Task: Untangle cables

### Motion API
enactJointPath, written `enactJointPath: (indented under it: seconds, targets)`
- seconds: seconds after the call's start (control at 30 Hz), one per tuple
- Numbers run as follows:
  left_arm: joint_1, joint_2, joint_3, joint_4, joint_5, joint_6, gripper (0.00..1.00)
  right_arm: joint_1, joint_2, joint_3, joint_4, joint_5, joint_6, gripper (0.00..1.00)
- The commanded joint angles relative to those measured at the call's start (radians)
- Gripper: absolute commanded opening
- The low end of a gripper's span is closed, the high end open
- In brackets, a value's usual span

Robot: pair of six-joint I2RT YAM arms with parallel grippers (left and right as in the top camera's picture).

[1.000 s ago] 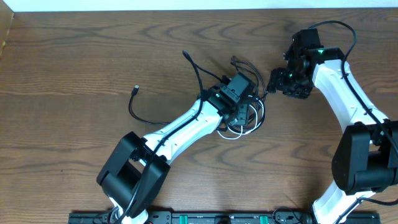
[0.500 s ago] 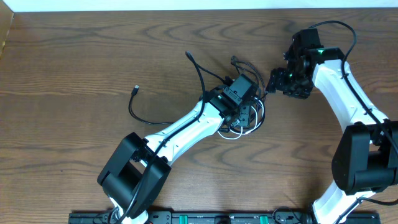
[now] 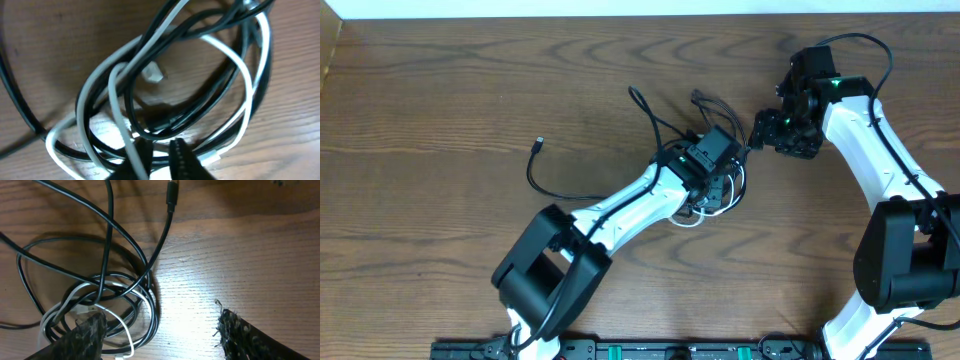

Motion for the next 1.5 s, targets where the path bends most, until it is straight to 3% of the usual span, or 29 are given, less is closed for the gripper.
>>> enactJointPath:
  seconds: [0.0, 0.23, 0.4, 0.53, 0.63, 0.9, 1.17, 1.47]
  targets:
    - [-0.001, -0.014, -0.006, -0.003, -0.017, 0.005, 0.08, -0.005, -0.017, 0.013, -0.001, 0.004, 0.009, 0.69]
    - [0.000, -0.222, -0.006, -0.066, 0.009, 0.150, 0.07, 0.002, -0.017, 0.013, 0.000, 0.004, 0.006, 0.69]
    - [0.032, -0.443, -0.006, -0.145, 0.153, 0.259, 0.07, 0.005, -0.017, 0.013, 0.017, -0.010, 0.002, 0.69]
    - [0.083, -0.541, -0.006, -0.160, 0.274, 0.309, 0.07, 0.005, -0.017, 0.013, 0.053, -0.167, -0.100, 0.69]
    - [0.129, -0.569, -0.006, -0.173, 0.305, 0.312, 0.07, 0.009, -0.017, 0.013, 0.066, -0.294, -0.171, 0.69]
    - [0.257, -0.568, -0.006, -0.178, 0.301, 0.322, 0.07, 0.046, -0.018, 0.013, 0.062, -0.336, -0.190, 0.68]
    - [0.266, -0.566, -0.006, -0.152, 0.214, 0.322, 0.07, 0.046, -0.018, 0.013, 0.063, -0.465, -0.215, 0.68]
    - [0.269, -0.566, -0.006, -0.092, 0.214, 0.322, 0.07, 0.050, -0.018, 0.013, 0.063, -0.549, -0.249, 0.69]
